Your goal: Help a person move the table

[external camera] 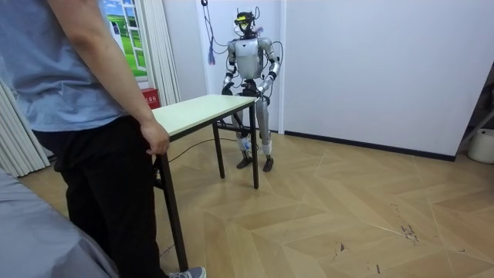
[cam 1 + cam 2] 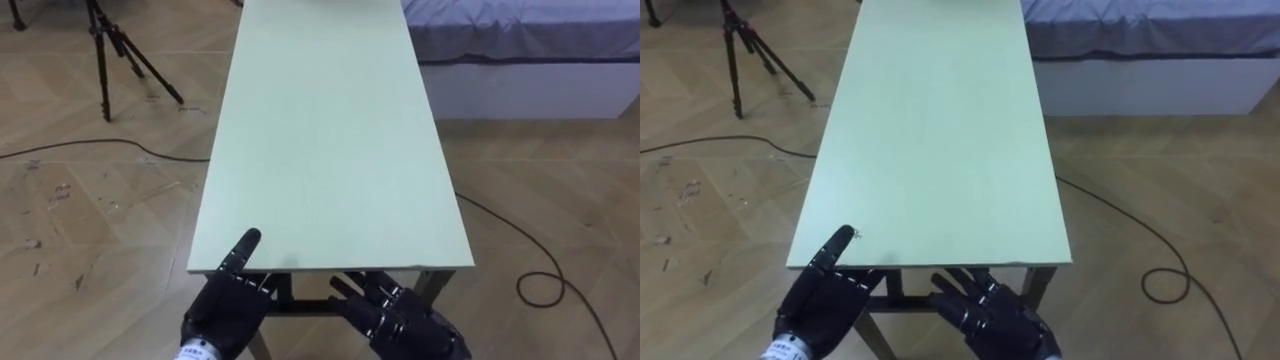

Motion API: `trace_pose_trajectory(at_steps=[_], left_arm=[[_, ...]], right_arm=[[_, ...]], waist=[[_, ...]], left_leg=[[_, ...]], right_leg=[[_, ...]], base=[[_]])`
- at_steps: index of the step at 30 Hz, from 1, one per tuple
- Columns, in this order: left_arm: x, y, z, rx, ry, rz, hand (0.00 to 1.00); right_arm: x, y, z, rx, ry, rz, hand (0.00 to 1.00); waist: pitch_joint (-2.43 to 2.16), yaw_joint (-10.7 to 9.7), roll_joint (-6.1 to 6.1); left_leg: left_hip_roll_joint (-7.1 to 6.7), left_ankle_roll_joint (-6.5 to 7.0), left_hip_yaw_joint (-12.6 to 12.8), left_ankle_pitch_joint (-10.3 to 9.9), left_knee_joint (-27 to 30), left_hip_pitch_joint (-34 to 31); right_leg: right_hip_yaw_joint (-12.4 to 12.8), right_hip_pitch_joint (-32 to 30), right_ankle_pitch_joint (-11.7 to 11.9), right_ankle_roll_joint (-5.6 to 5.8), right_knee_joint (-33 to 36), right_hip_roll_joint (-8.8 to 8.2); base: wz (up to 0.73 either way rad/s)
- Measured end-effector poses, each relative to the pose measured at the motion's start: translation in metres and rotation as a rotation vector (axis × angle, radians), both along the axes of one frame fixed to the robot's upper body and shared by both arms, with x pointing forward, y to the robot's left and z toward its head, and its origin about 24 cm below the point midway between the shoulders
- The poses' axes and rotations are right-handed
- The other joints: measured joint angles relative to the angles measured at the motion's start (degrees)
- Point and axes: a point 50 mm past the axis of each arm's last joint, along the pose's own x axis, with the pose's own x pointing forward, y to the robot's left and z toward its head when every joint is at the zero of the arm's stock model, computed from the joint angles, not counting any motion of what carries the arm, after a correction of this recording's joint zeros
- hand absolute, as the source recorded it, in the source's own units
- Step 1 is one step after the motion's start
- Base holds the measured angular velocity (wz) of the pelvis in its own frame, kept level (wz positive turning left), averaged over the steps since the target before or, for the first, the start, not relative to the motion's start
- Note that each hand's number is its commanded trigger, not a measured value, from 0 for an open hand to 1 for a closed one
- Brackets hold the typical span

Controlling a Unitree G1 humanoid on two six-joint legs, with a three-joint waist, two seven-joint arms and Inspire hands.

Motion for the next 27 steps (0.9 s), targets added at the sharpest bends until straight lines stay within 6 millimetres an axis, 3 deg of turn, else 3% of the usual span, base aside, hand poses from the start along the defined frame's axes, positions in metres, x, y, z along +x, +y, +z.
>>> trace_pose_trajectory(at_steps=[10, 27], left_arm=[[0.000, 0.005, -0.006, -0.031, 0.037, -0.014, 0.00], [0.003, 0.008, -0.010, -0.060, 0.056, 0.008, 0.00]], right_arm=[[0.007, -0.015, 0.001, 0.068, 0.093, -0.183, 0.00], [0.010, -0.021, 0.002, 0.110, 0.131, -0.255, 0.00]], waist=[[-0.70, 0.02, 1.43], [-0.77, 0.39, 1.66]], left_leg=[[0.27, 0.00, 0.05, 0.00, -0.36, 1.00], [0.54, 0.00, 0.11, 0.00, -0.52, 1.36]], right_leg=[[0.33, 0.44, 0.14, -0.21, 0.07, 0.35], [1.59, 0.34, 0.30, -0.52, 0.47, 0.94]], base=[[-0.03], [-0.02]])
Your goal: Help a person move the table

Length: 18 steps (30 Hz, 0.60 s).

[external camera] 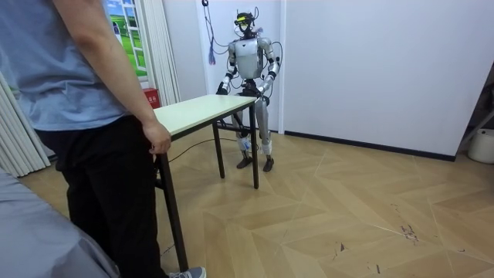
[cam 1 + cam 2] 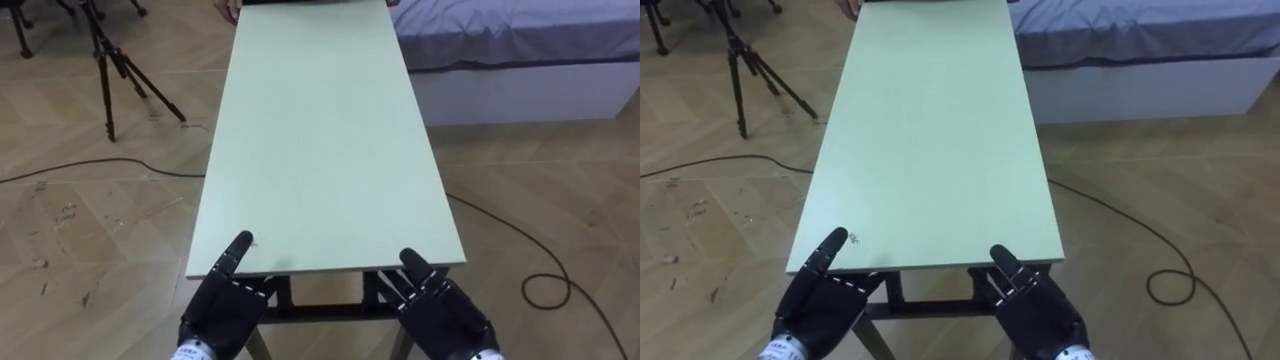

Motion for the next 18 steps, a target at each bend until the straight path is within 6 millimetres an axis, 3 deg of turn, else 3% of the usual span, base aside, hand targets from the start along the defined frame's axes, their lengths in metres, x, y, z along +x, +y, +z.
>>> trace_pose_trajectory(at_steps=[12, 13, 14, 15, 18], left_arm=[[0.0024, 0.0017, 0.0013, -0.002, -0.005, 0.011, 0.00], [0.0026, 0.0020, 0.0014, -0.002, -0.006, 0.013, 0.13], [0.0034, 0.0021, 0.0019, -0.004, -0.009, 0.018, 0.57], [0.0040, 0.0022, 0.0021, -0.006, -0.010, 0.021, 1.00], [0.0050, 0.0005, 0.0025, -0.018, -0.012, 0.032, 1.00]], right_arm=[[0.0030, 0.0054, 0.0011, 0.058, -0.002, -0.035, 0.00], [0.0040, 0.0061, 0.0014, 0.061, 0.001, -0.038, 0.24], [0.0057, 0.0073, 0.0018, 0.069, 0.003, -0.043, 0.90], [0.0064, 0.0080, 0.0021, 0.075, 0.004, -0.047, 1.00], [0.0068, 0.0083, 0.0019, 0.097, 0.017, -0.068, 1.00]], waist=[[0.06, 0.23, -0.08], [0.07, 0.36, -0.13], [0.08, 0.61, -0.16], [0.10, 0.72, -0.18], [0.11, 1.42, -0.23]], left_leg=[[-0.08, 0.00, -0.06, 0.00, 0.08, -0.27], [-0.11, 0.00, 0.00, 0.00, 0.08, -0.28], [-0.13, 0.00, 0.01, 0.00, 0.09, -0.31], [-0.13, 0.00, 0.01, 0.00, 0.09, -0.34], [-0.11, 0.00, 0.07, 0.00, 0.09, -0.44]], right_leg=[[0.86, -1.47, -0.13, -0.16, 1.40, -0.02], [1.07, -1.62, -0.20, -0.18, 1.52, -0.02], [1.27, -1.93, -0.20, -0.18, 1.69, 0.00], [1.33, -2.07, -0.20, -0.19, 1.73, 0.00], [1.34, -2.17, -0.15, -0.27, 1.57, 0.02]], base=[[-0.04], [-0.11], [-0.12], [-0.12], [-0.04]])
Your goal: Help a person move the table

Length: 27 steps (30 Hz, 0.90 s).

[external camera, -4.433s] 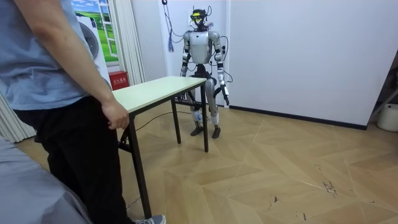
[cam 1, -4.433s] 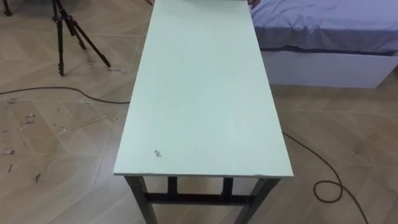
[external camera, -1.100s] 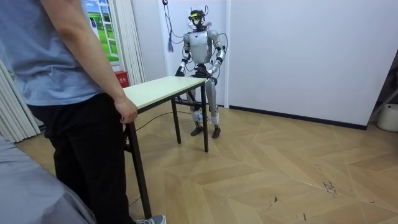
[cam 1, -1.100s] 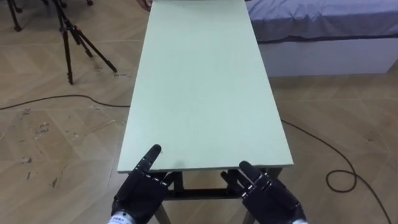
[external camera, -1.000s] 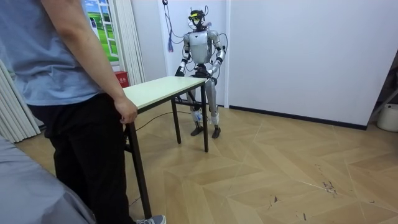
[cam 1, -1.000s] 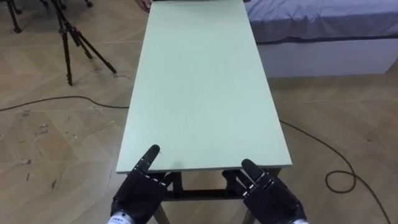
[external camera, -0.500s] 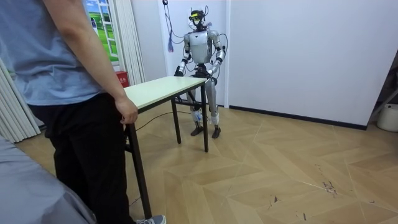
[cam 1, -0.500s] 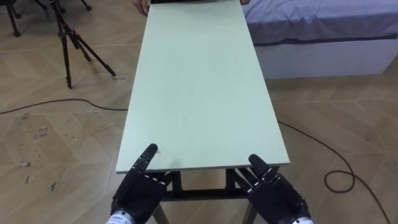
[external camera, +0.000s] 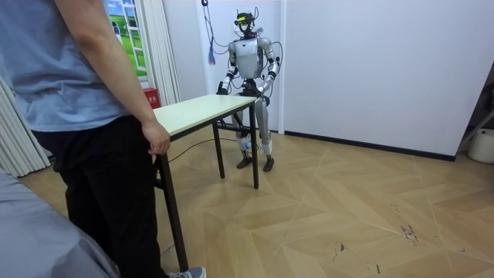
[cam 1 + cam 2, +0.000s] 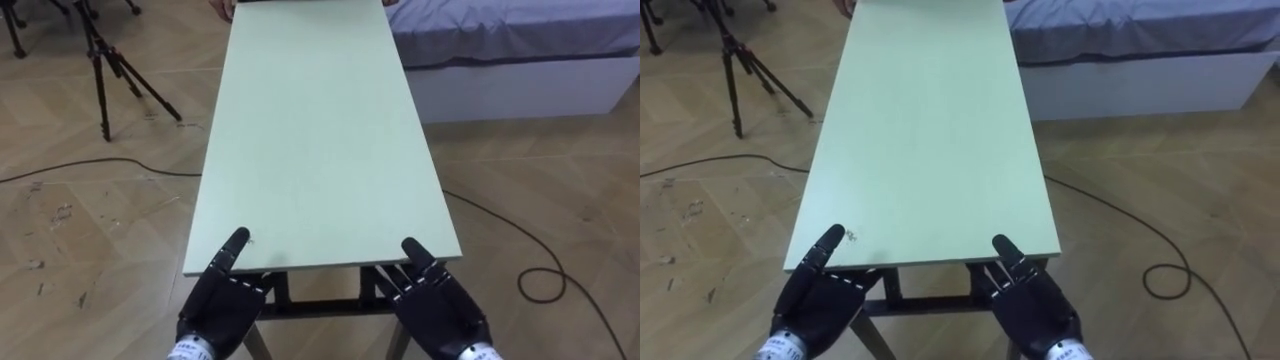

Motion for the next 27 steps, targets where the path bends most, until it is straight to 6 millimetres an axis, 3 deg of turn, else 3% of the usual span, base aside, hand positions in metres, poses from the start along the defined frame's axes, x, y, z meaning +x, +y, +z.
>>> trace_pose_trajectory(at_steps=[8, 14, 27], left_arm=[[-0.001, -0.005, -0.003, 0.005, 0.053, -0.007, 1.00], [-0.003, -0.005, -0.006, 0.013, 0.095, -0.009, 1.00], [0.000, -0.005, -0.006, 0.046, 0.111, -0.007, 1.00]], right_arm=[[-0.003, 0.005, -0.009, -0.032, 0.144, -0.034, 1.00], [-0.003, 0.007, -0.009, -0.038, 0.150, -0.029, 1.00], [0.001, 0.012, -0.009, -0.049, 0.159, -0.037, 1.00]], waist=[[0.08, 0.60, -0.06], [0.43, 0.76, -0.71], [0.46, 0.33, -0.73]], left_leg=[[0.10, 0.00, -0.10, 0.00, -0.06, -0.49], [0.02, 0.00, -0.20, 0.00, -0.29, -0.28], [0.02, 0.00, -0.20, 0.00, -0.40, -0.31]], right_leg=[[-0.47, -0.27, 0.04, -0.06, -0.11, 0.03], [-0.08, -0.20, 0.05, -0.03, -0.18, 0.03], [-0.17, -0.21, 0.04, -0.02, -0.32, 0.06]], base=[[0.02], [-0.04], [0.00]])
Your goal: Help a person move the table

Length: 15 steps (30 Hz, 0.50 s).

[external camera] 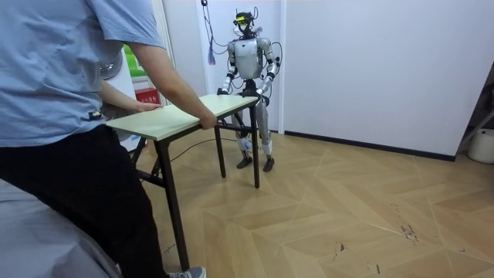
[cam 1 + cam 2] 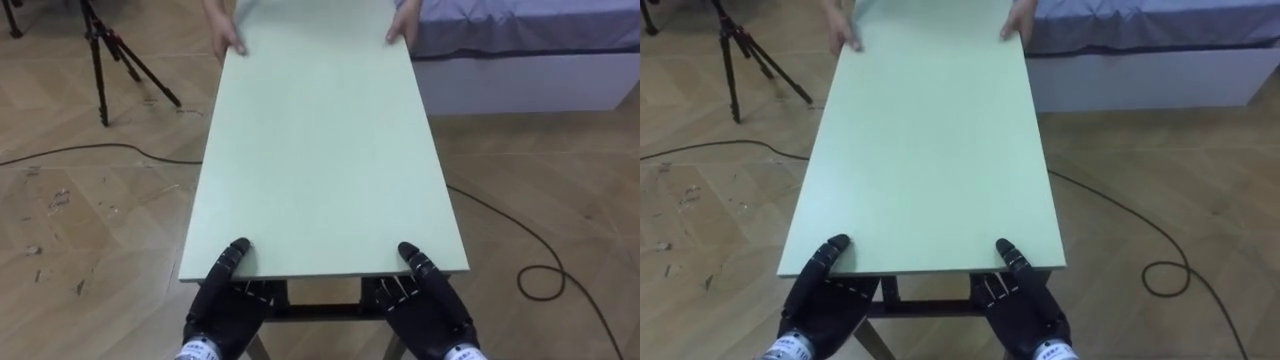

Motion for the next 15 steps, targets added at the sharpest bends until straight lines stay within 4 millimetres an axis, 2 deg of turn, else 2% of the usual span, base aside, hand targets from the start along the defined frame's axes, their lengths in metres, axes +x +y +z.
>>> trace_pose_trajectory(at_steps=[9, 15], left_arm=[[0.0004, 0.0000, 0.0007, 0.004, -0.004, -0.001, 1.00], [0.0020, -0.0030, 0.0023, 0.018, -0.018, -0.010, 1.00]], right_arm=[[0.0005, 0.0008, 0.0002, 0.004, 0.000, -0.003, 1.00], [0.0021, 0.0004, 0.0011, -0.004, -0.006, -0.019, 1.00]], waist=[[-0.03, -0.19, 0.03], [-0.18, 0.43, -0.21]], left_leg=[[0.03, 0.00, -0.03, 0.00, 0.13, -0.41], [0.01, 0.00, -0.20, 0.00, 0.16, -0.63]], right_leg=[[-0.30, 0.03, 0.06, 0.03, -0.64, 0.03], [-0.49, -0.06, 0.06, 0.03, -0.62, 0.00]], base=[[0.00], [0.00]])
